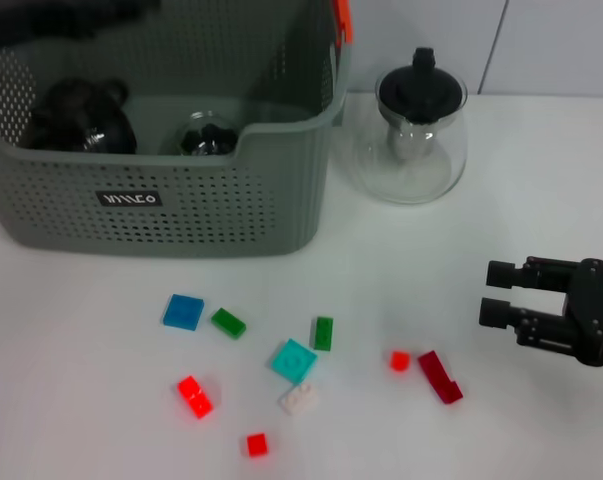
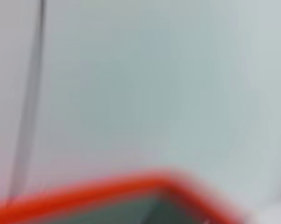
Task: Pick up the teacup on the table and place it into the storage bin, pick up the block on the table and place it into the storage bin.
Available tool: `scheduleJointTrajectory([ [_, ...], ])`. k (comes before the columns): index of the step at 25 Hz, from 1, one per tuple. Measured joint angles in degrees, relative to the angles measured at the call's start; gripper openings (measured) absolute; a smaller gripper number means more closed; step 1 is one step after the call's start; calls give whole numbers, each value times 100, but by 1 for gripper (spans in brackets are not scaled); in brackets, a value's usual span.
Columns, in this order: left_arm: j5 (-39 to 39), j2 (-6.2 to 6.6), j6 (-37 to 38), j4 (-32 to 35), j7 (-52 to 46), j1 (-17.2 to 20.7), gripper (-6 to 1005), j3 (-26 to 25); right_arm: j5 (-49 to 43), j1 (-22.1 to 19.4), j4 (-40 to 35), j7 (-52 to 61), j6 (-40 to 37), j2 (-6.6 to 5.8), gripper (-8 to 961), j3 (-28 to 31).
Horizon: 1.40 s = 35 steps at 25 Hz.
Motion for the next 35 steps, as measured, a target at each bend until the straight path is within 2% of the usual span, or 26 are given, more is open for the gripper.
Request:
scheduleJointTrajectory([
  [3, -1335, 204, 1418, -610, 689, 301, 510, -413, 0, 1, 0, -1, 15, 0, 583, 1],
  [5, -1613, 255, 2202, -847, 1141, 425, 605, -763, 0, 4, 0, -1, 27, -1, 583, 1],
  [7, -1456, 227, 2774, -906, 1699, 607, 700, -993, 0, 10, 0, -1, 32, 0, 583, -5],
  [10, -449, 44, 3065, -847, 2508, 952, 811, -961, 0, 19, 0, -1, 36, 3, 583, -15],
  [11, -70, -32, 3056, -846, 2794, 1068, 843, -914, 0, 21, 0, -1, 36, 8, 583, -17],
  [14, 820, -268, 2811, -991, 3541, 1324, 844, -804, 0, 20, 0, -1, 50, 25, 583, -28],
  [18, 1605, -545, 2030, -1731, 4527, 1509, 846, -785, 0, 0, 22, -1, 105, 35, 583, -36],
  [25, 1786, -600, 1109, -2775, 5499, 1553, 848, -990, 0, 18, 149, -5, 149, -8, 583, -48],
  [29, 1841, -623, 1046, -3240, 6419, 1640, 850, -1598, 0, -9, 150, -23, 150, -6, 583, -48],
  [35, 1921, -628, 941, -3467, 6772, 1803, 852, -1736, 0, -37, 154, -26, 150, -3, 583, -39],
])
